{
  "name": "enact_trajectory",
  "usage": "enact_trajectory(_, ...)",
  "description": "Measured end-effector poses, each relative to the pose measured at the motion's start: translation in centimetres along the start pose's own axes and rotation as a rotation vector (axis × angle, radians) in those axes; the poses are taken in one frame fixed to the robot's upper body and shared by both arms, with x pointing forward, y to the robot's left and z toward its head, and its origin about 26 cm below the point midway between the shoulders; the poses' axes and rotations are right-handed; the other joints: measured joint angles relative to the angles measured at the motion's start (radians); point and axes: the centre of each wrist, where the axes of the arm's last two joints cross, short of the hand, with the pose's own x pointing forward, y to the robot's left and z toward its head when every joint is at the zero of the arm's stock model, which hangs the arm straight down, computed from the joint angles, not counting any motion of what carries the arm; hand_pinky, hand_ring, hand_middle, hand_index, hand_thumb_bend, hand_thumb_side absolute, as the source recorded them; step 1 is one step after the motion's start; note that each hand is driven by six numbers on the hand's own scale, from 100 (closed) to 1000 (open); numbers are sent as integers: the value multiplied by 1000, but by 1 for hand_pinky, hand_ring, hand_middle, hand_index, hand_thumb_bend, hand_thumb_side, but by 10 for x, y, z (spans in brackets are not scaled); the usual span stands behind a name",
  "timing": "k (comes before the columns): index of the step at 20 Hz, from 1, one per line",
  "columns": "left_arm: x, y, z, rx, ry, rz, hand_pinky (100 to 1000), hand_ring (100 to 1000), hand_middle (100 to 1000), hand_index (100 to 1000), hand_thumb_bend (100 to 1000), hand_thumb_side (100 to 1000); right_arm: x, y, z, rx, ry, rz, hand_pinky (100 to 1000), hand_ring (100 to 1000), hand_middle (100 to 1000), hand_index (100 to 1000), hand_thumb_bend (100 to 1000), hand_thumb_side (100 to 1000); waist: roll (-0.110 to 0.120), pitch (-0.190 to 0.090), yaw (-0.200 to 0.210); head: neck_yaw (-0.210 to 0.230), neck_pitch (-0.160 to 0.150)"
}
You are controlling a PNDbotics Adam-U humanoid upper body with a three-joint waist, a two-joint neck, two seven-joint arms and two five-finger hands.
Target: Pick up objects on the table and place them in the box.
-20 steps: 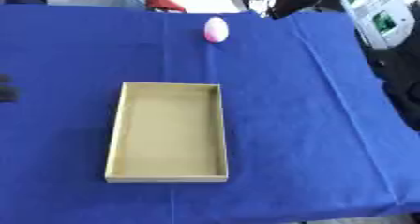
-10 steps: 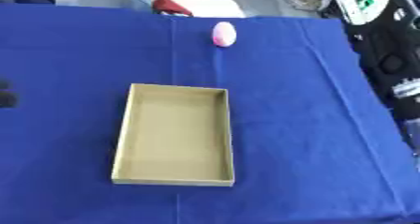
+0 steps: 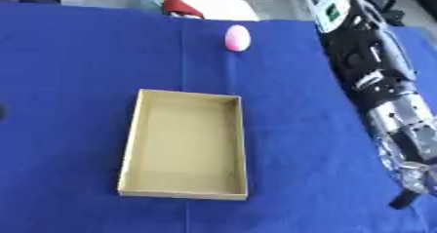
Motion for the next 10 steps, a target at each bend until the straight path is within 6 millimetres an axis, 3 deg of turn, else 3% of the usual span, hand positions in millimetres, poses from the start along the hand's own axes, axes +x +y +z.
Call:
enact_trajectory(4,1,-1,-1,-11,-9,4,729,662,646,825,100,824,-15,18,-3,2,73,-19,690,758,703,902,100,652,2,5,10,-14,-9)
enact_trajectory(10,1,-1,-1,-21,-13,4,730,662,647,826,100,830,-21,34,-6,22,124,0,700,766,726,904,100,605,7,14,12,-20,-16)
